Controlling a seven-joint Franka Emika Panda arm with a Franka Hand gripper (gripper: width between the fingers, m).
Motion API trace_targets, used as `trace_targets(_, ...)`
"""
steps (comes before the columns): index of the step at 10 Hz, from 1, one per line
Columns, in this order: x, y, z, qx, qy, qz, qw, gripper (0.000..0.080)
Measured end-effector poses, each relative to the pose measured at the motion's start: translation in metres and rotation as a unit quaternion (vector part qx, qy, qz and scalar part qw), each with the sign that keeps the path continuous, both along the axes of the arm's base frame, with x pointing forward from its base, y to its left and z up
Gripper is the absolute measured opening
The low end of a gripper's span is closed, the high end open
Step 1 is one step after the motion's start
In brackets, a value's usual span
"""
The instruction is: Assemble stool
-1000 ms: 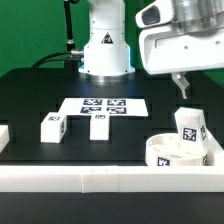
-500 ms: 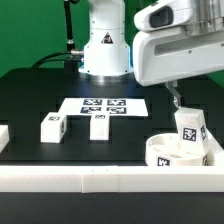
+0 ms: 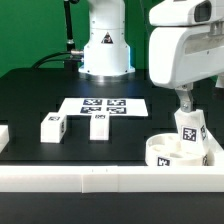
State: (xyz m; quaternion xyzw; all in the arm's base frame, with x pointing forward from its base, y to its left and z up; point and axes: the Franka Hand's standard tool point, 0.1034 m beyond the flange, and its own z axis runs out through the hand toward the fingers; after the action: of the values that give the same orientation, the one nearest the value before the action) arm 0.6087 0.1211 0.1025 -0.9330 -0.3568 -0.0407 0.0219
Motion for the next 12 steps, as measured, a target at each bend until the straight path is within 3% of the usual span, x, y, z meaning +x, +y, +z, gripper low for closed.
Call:
trace_targets(2, 0.001, -0.004, -0.003, -0.004, -0.003, 0.076, 0.997, 0.0649)
trace_targets(5, 0.002, -0.009, -0.022, -0.004, 0.002, 0.07, 0.998, 0.0649)
trace_targets(8, 0.002, -0.012, -0.029, -0.005, 0.003, 0.067, 0.998, 0.0649)
trace_targets(9, 0.001, -0.012, -0.029, -0.005, 0.003, 0.067, 0.998, 0.052)
trace_targets(10, 0.001, -0.012, -0.029, -0.005, 0.003, 0.067, 0.998, 0.052)
trace_targets(11, 0.001, -0.012, -0.029, -0.004, 0.004, 0.058, 0.998, 0.0385)
trace_targets(12, 0.001, -0.012, -0.03, -0.003, 0.005, 0.038, 0.999, 0.0335)
